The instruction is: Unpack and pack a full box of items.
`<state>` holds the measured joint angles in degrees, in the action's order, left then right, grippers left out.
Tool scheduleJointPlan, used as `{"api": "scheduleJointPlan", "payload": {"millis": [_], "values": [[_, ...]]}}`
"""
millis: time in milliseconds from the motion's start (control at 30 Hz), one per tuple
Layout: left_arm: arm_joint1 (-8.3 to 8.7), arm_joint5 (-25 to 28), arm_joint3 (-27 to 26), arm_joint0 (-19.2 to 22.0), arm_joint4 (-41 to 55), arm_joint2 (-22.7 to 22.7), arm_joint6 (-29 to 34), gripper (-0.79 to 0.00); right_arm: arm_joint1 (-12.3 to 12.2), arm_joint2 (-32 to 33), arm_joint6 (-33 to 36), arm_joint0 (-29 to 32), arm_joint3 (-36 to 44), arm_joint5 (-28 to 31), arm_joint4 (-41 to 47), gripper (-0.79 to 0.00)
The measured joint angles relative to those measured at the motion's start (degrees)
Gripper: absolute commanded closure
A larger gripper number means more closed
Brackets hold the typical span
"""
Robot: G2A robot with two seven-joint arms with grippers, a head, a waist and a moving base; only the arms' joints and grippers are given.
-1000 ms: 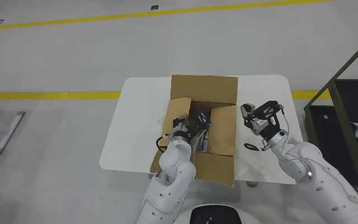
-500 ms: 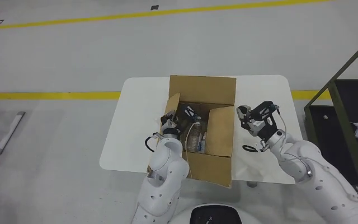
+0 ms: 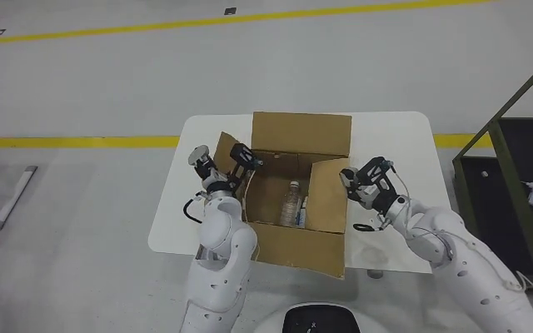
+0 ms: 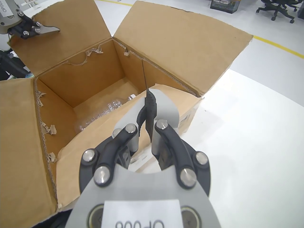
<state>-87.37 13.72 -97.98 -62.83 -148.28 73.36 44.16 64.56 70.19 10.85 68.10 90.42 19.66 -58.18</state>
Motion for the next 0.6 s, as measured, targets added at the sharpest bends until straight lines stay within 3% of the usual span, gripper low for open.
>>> {"api": "scheduleJointPlan", "payload": {"millis": [233,600], "values": [[0.33,-0.58,2.87,-0.13,-1.76,2.98,-0.41,-0.785,0.27,-0.43,0.12,-0.31,-0.64,-0.29,0.12,0.0],[-0.03,-3.29,5.44,-0.08,0.22,3.32,-0.72,-0.785,0.58,0.18,-2.61,-0.39,-0.76,0.16,1.48,-0.028]]}}
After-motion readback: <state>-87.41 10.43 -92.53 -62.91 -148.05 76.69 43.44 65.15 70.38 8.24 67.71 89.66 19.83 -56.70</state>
